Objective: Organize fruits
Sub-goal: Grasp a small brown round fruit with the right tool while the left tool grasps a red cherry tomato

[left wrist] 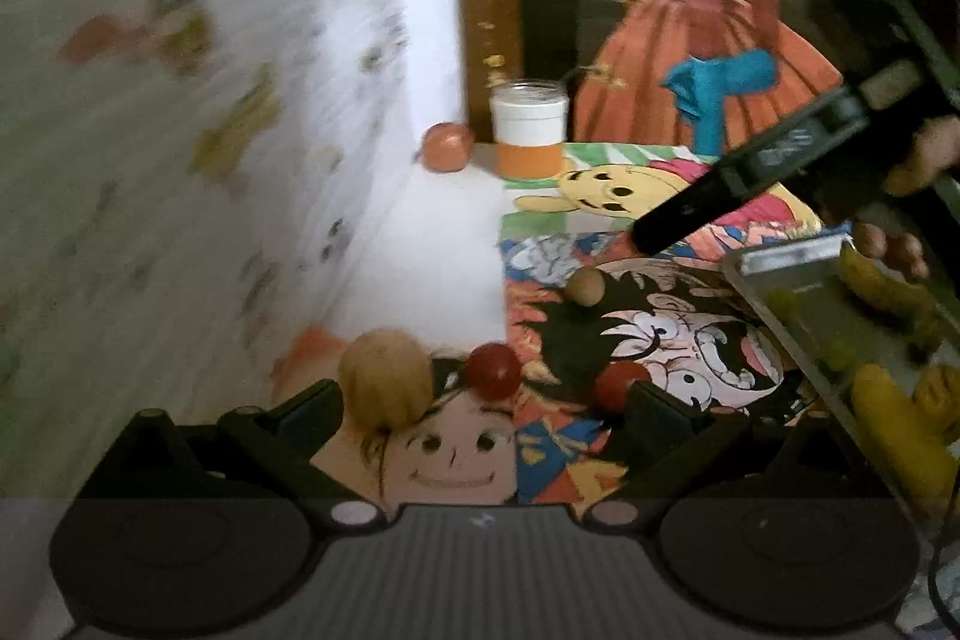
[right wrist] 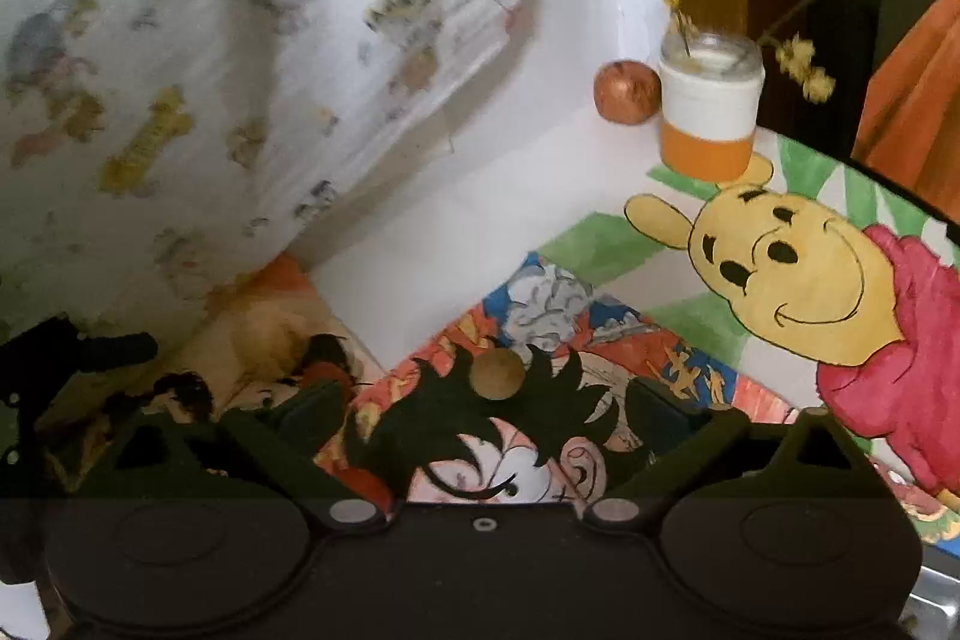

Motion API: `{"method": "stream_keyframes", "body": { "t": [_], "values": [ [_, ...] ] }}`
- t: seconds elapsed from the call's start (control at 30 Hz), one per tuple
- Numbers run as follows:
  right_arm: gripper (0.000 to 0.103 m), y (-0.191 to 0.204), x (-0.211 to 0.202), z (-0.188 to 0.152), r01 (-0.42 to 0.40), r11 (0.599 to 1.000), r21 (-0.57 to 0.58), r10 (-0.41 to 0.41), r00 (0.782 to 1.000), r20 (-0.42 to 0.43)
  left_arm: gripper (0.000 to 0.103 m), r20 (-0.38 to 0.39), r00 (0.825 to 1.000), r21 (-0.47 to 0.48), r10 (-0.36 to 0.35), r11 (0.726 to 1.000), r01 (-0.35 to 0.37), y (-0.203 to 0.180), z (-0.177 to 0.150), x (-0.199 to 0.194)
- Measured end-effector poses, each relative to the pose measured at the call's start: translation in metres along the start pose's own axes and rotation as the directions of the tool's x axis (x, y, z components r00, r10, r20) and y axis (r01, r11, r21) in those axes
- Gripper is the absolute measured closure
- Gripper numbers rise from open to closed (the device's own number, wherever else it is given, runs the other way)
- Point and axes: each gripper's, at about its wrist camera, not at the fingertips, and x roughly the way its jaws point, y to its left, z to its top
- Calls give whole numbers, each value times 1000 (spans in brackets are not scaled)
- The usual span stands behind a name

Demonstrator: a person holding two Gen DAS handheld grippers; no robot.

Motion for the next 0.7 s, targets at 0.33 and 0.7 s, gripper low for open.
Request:
{"method": "stream_keyframes", "body": {
  "t": [0.33, 0.7],
  "values": [
    [27, -5, 34, 2, -22, 999, 28, 23, 1000, -9, 17, -23, 1000, 155, -4, 988, 8, -7, 5, 36],
    [49, -1, 57, -1, -15, 1000, 23, 15, 1000, -25, 41, -58, 998, 305, 9, 952, 9, -25, 3, 58]
  ]
}}
